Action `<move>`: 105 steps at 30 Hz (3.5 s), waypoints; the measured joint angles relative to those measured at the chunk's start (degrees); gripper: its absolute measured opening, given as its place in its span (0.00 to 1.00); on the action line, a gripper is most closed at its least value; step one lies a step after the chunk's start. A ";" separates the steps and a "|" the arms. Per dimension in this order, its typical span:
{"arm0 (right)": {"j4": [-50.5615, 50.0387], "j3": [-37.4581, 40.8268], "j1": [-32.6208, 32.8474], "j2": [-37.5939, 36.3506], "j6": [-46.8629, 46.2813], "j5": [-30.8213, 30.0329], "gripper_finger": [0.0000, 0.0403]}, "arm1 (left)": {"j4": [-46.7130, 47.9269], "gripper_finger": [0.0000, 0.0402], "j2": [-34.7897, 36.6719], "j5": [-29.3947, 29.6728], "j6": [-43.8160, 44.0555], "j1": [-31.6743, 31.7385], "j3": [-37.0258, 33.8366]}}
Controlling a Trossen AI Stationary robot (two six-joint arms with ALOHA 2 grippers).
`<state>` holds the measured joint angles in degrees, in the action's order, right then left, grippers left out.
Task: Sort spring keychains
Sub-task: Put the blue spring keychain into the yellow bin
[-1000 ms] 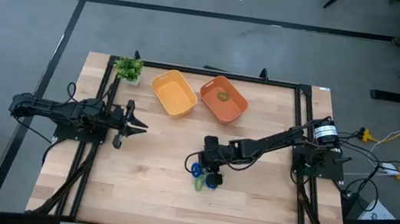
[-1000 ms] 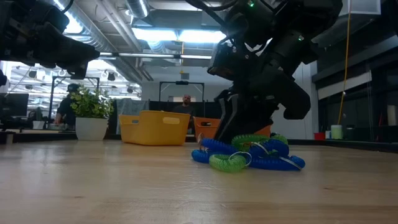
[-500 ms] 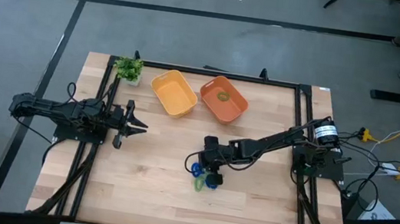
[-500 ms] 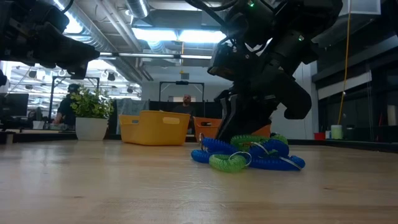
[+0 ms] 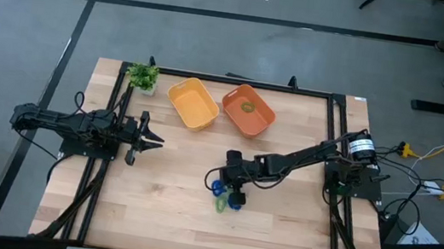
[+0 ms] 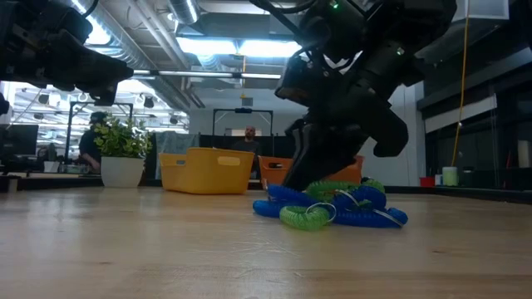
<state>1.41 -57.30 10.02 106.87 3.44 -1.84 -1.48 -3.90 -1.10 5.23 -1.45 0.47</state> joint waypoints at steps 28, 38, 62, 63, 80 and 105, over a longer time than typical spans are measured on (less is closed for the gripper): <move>0.33 0.49 -1.46 -2.27 -0.24 -0.06 0.01 | 0.00 0.17 0.00 -0.01 0.00 0.00 0.00; -0.31 0.56 -5.61 -1.12 -1.27 -0.09 0.01 | 0.00 0.17 0.00 -0.01 0.00 0.00 0.00; 0.30 0.55 -7.60 0.61 -1.02 -0.12 0.40 | 0.01 0.17 -0.11 0.00 0.00 0.00 0.00; -0.31 0.55 -7.60 0.61 -1.57 -0.12 0.42 | 0.00 0.17 -0.11 -0.01 0.00 0.00 0.00; -3.69 0.48 -8.00 0.50 -7.57 -0.25 0.34 | 0.00 0.17 -0.11 -0.01 0.00 0.00 0.00; -2.17 0.55 -7.98 0.56 -7.50 0.20 0.05 | 0.00 0.17 -0.11 0.02 0.00 0.00 0.00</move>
<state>-0.76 -56.75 2.03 107.43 -4.06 -1.64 -1.48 -4.01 -1.08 5.23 -1.45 0.47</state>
